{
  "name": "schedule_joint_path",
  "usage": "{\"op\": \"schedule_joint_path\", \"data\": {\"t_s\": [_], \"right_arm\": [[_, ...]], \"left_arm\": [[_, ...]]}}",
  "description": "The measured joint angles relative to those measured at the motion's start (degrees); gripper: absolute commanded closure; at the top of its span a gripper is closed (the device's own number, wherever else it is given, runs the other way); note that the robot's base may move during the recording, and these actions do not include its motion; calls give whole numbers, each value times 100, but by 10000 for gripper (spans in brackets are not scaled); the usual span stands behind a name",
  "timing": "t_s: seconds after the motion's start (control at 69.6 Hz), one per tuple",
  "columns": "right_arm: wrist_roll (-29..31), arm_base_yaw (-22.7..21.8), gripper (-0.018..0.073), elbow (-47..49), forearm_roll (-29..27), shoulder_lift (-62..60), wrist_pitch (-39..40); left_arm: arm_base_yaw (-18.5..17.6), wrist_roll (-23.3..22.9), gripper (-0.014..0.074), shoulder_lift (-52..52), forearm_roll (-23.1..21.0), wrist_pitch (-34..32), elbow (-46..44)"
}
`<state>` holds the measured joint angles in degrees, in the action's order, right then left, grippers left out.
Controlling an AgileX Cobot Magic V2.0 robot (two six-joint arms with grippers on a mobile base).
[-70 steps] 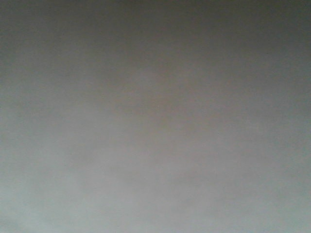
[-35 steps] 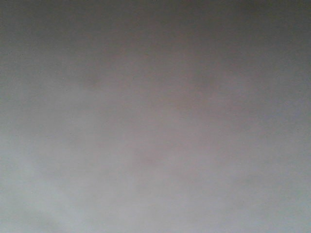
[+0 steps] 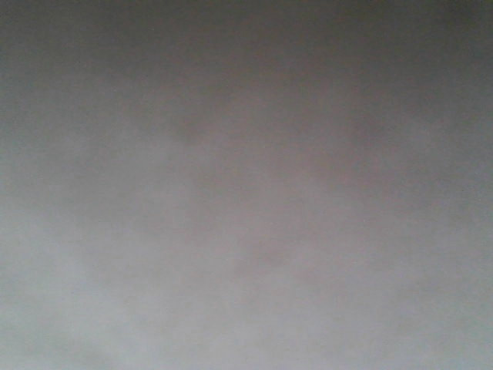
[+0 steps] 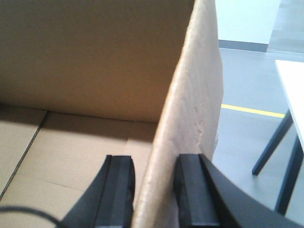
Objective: Grab box from left shelf to table start
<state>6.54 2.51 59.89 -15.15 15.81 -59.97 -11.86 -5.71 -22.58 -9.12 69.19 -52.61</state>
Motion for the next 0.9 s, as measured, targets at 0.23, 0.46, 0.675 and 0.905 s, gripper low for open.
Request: {"op": "schedule_joint_path", "data": {"t_s": [0.23, 0.46, 0.675, 0.905], "right_arm": [[0, 0, 502, 0, 8, 0, 0], [10, 0, 502, 0, 8, 0, 0], [10, 0, 502, 0, 14, 0, 7], [10, 0, 502, 0, 22, 0, 7]], "left_arm": [[0, 0, 697, 0, -13, 0, 0], [0, 0, 697, 0, -27, 5, 0], [0, 0, 697, 0, -27, 14, 0], [0, 0, 697, 0, -41, 14, 0]]}}
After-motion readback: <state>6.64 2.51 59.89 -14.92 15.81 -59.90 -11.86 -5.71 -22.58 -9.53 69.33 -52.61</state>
